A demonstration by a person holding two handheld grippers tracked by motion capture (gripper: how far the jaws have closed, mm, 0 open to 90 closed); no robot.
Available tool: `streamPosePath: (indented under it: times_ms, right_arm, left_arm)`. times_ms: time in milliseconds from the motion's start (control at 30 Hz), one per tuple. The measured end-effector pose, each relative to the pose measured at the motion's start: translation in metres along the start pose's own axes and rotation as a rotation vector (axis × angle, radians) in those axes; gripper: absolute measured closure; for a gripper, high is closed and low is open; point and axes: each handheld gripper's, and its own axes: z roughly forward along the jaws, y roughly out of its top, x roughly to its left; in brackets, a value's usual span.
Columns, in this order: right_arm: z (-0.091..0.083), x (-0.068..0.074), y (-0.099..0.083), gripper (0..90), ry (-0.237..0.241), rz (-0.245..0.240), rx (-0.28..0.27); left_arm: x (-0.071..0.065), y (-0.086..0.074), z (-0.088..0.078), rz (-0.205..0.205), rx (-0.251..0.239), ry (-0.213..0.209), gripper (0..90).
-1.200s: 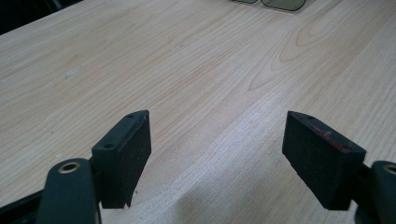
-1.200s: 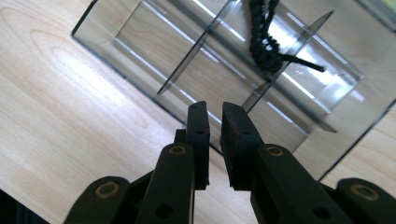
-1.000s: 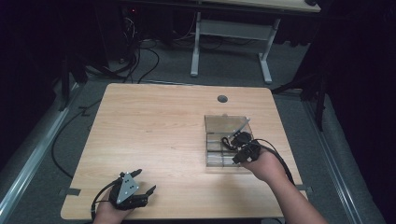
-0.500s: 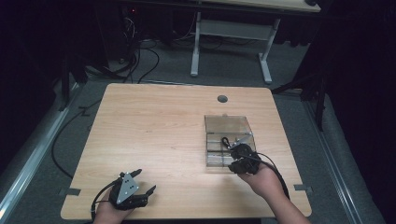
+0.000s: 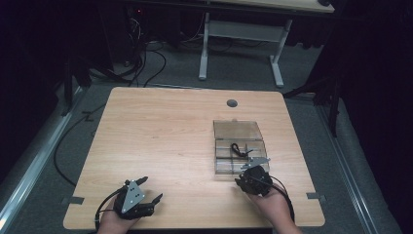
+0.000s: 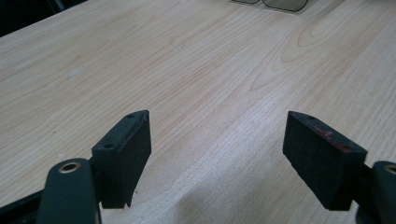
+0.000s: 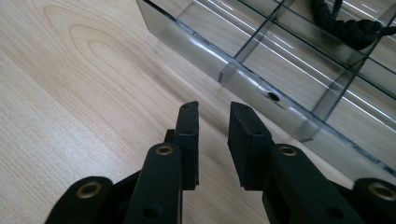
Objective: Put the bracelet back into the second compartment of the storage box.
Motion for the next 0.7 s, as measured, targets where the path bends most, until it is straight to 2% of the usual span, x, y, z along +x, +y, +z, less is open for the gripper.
streamPosePath:
  times_ms: [67, 133, 167, 267, 300, 367, 533, 600, 700]
  right_arm:
    - [0.000, 0.001, -0.002, 73.7, 0.004, -0.001, -0.014]
    - [0.003, 0.004, -0.009, 72.6, 0.015, -0.001, -0.071]
    - [0.003, 0.004, -0.009, 72.6, 0.015, -0.001, -0.071]
    - [0.007, 0.006, -0.019, 70.1, 0.016, -0.006, -0.153]
    - [0.007, 0.006, -0.019, 70.1, 0.016, -0.006, -0.153]
    - [0.010, 0.007, -0.027, 68.8, 0.012, 0.000, -0.208]
    - [0.013, 0.009, -0.036, 68.0, -0.004, -0.004, -0.271]
    - [0.016, 0.009, -0.042, 67.7, -0.001, 0.017, -0.312]
    - [0.017, 0.010, -0.046, 66.6, -0.011, 0.023, -0.342]
  left_arm:
    - [0.000, 0.000, 0.000, -0.001, 0.000, 0.000, 24.1]
    - [0.000, 0.000, 0.000, -0.003, -0.001, 0.000, 24.1]
    - [0.000, 0.000, 0.000, -0.003, -0.001, 0.000, 24.1]
    - [0.000, 0.000, 0.000, -0.005, -0.002, 0.003, 24.1]
    - [0.000, 0.000, 0.000, -0.005, -0.002, 0.003, 24.1]
    - [0.001, 0.000, 0.000, -0.008, -0.003, 0.005, 24.0]
    - [0.001, 0.000, 0.000, -0.008, -0.005, 0.006, 24.0]
    - [0.001, 0.000, 0.000, -0.008, -0.005, 0.007, 24.0]
    - [0.000, 0.000, 0.000, -0.007, -0.007, 0.009, 24.0]
